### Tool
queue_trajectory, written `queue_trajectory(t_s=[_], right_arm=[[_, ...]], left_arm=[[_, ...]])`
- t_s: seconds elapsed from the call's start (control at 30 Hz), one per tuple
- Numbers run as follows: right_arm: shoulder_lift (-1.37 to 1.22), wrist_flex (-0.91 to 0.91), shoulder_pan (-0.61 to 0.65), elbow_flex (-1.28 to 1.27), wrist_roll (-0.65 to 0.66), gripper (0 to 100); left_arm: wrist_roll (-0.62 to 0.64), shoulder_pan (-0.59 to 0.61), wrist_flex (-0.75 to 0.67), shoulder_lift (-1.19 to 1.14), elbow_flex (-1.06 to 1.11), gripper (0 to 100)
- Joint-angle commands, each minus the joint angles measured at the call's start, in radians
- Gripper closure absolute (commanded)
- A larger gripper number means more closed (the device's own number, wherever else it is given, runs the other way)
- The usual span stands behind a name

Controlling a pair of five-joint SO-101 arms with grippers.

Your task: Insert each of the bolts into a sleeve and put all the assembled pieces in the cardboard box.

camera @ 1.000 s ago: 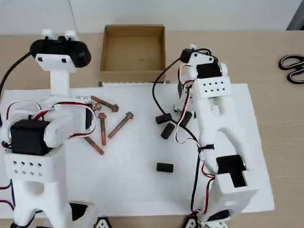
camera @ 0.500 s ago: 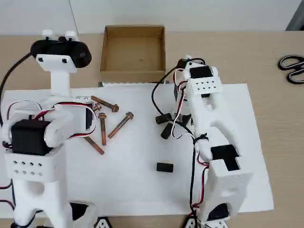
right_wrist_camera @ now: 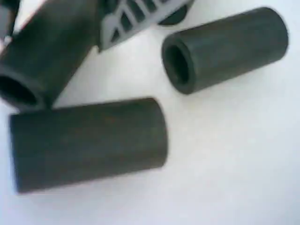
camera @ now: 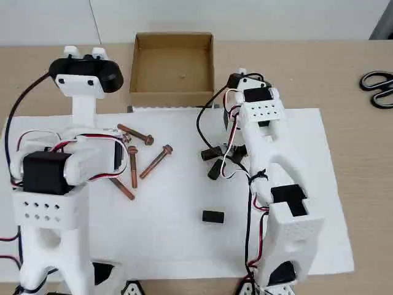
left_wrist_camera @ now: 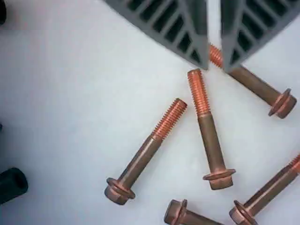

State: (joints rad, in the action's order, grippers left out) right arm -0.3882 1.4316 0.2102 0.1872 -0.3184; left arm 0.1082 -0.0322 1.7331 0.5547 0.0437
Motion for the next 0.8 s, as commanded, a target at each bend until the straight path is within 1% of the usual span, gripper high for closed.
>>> queue_trajectory(t_s=[0.0, 0.4, 0.57, 0.7, 0.77], right_arm=[[-0.005, -0.010, 0.002, 0.040, -0.008, 88.3], [-0.105, -0.010, 0.004, 0.040, -0.005, 87.6], [-0.122, -0.007, 0.001, 0.040, -0.005, 78.8], [-0.124, -0.007, -0.001, 0.040, -0.005, 78.8], [-0.124, -0.007, -0.001, 0.040, -0.005, 81.8]], left_arm=[[0.002, -0.005, 0.018, 0.006, -0.001, 99], [0.002, -0.006, 0.017, 0.006, -0.001, 99], [0.002, -0.008, 0.017, 0.006, -0.001, 99], [0.002, -0.008, 0.017, 0.006, -0.001, 99], [0.002, -0.008, 0.017, 0.006, -0.001, 99]])
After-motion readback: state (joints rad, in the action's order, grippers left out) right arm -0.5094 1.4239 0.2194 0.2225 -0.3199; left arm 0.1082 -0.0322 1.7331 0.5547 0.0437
